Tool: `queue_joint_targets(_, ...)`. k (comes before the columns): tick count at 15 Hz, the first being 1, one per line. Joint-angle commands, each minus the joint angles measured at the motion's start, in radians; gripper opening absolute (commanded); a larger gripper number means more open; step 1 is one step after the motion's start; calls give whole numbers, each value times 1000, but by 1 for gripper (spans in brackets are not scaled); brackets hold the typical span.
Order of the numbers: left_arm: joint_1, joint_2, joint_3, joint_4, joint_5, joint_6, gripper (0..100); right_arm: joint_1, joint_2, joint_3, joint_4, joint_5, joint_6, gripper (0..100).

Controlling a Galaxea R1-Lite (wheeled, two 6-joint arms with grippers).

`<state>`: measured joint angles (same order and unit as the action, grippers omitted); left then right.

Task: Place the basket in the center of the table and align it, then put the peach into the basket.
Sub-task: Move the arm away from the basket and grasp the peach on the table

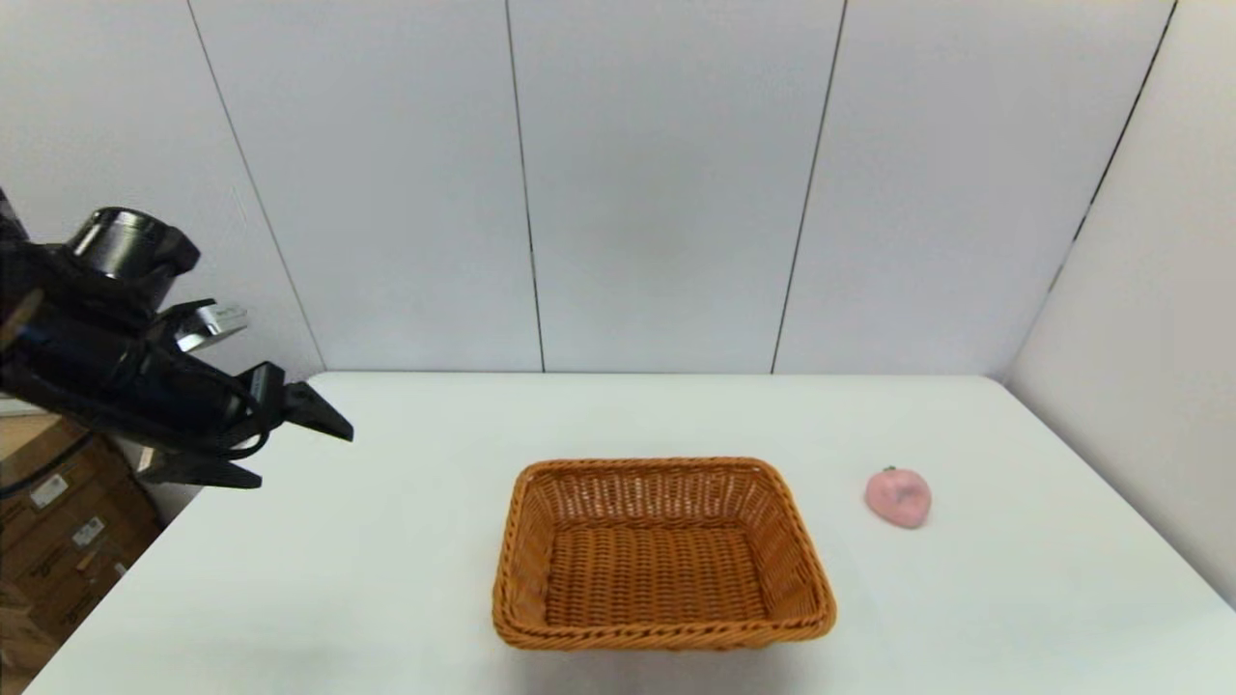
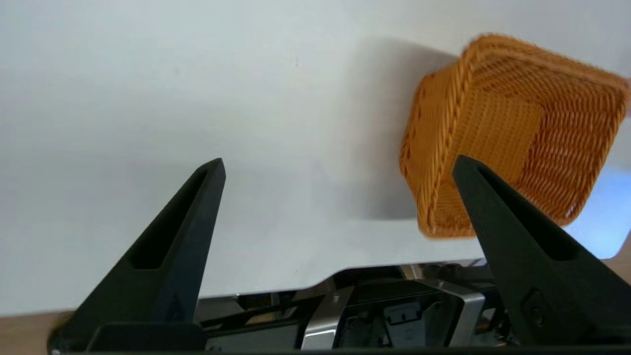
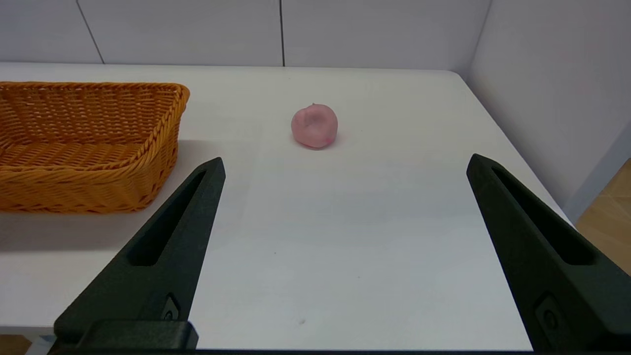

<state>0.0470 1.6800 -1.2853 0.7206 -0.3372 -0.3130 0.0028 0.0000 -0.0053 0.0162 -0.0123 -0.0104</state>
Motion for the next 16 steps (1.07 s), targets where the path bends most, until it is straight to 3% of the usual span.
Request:
queue_joint_targets(1, -3, -422, 317, -75, 66, 60, 100, 0, 0, -1, -1, -1, 0, 100)
queue_joint_targets(8, -1, -1069, 704, -101, 132, 110, 100, 0, -2, 2, -9, -3, 4, 100)
queue_joint_targets(16, -4, -1439, 877, -93, 156, 167, 100, 0, -2, 2, -12, -3, 6, 100)
